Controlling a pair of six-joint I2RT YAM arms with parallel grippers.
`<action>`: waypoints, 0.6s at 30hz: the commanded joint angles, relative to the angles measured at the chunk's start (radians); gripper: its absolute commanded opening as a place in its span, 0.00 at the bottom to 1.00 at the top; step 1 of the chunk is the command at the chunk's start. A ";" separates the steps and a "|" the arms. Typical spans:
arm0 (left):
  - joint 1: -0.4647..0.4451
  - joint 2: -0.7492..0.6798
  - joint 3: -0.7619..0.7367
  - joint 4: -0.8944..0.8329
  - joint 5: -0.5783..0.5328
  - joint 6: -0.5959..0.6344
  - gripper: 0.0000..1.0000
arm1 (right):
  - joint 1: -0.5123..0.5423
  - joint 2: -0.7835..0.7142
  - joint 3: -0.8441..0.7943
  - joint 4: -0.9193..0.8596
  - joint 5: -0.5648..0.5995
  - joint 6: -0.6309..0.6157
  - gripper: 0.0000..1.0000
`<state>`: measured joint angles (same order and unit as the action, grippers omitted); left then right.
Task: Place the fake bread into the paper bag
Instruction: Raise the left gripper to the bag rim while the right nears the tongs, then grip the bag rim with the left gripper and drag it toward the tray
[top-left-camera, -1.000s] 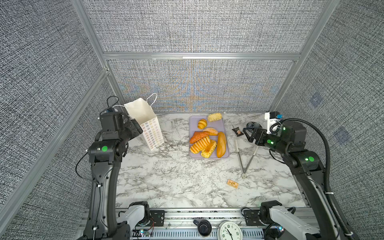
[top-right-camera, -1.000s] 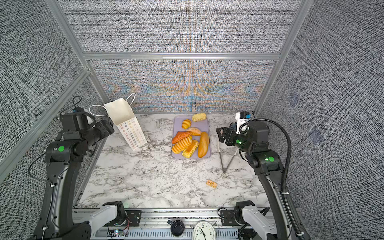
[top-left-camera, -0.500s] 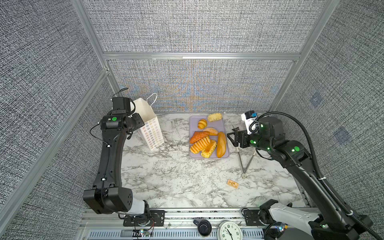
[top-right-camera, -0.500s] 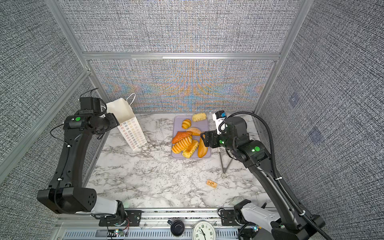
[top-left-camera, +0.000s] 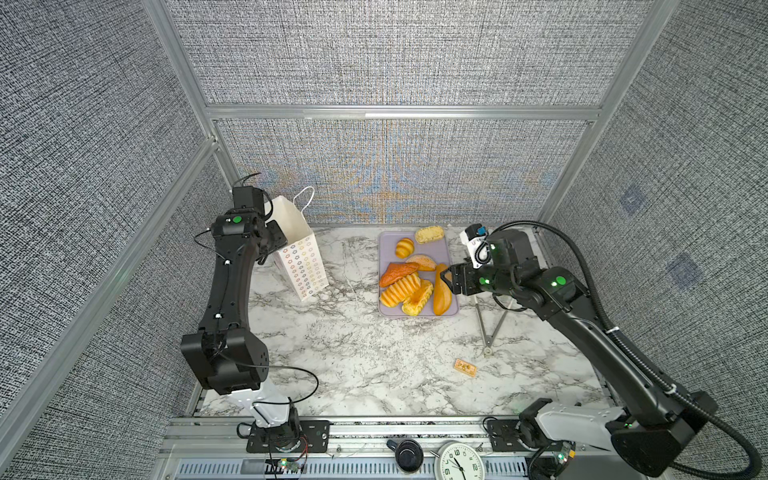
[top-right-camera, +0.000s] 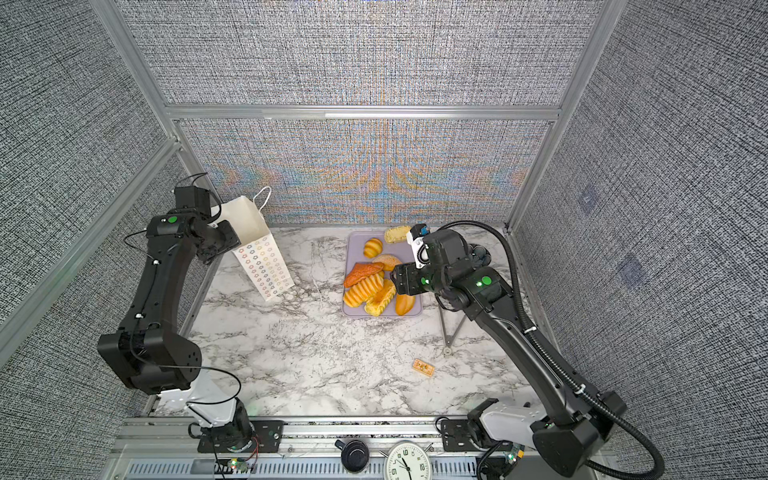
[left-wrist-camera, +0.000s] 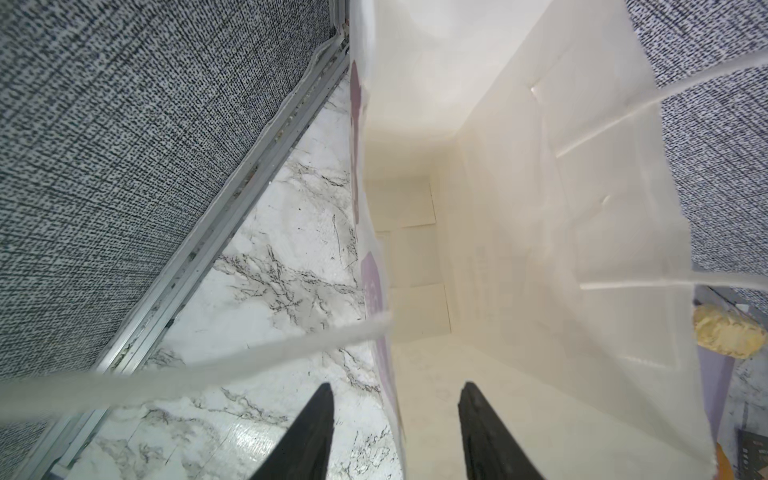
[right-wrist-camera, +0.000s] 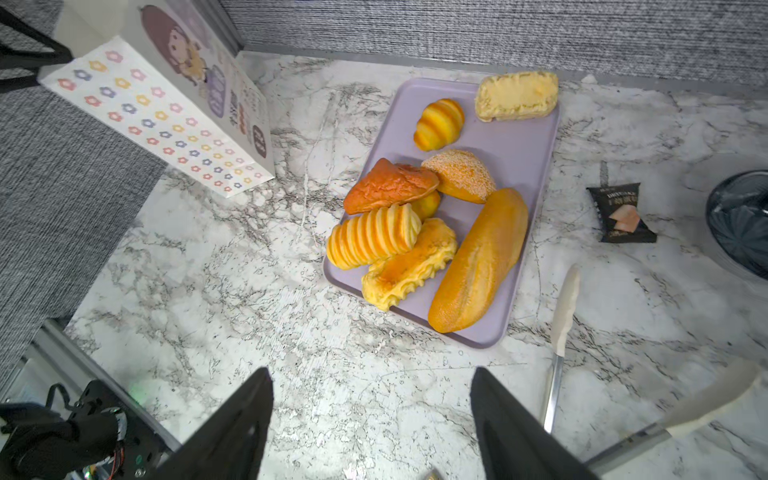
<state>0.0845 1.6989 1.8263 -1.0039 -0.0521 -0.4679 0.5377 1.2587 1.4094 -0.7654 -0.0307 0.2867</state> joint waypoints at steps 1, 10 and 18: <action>0.003 0.024 0.017 0.020 0.001 0.000 0.45 | 0.000 0.028 0.043 -0.093 0.130 0.090 0.99; 0.003 0.016 0.021 0.009 0.033 0.016 0.15 | -0.019 0.057 0.046 -0.169 0.176 0.090 0.99; 0.003 -0.024 0.020 -0.058 0.135 0.049 0.00 | -0.023 -0.025 -0.033 -0.089 0.182 0.017 0.99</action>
<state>0.0868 1.6943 1.8435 -1.0267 0.0280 -0.4416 0.5163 1.2404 1.3750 -0.8841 0.1307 0.3374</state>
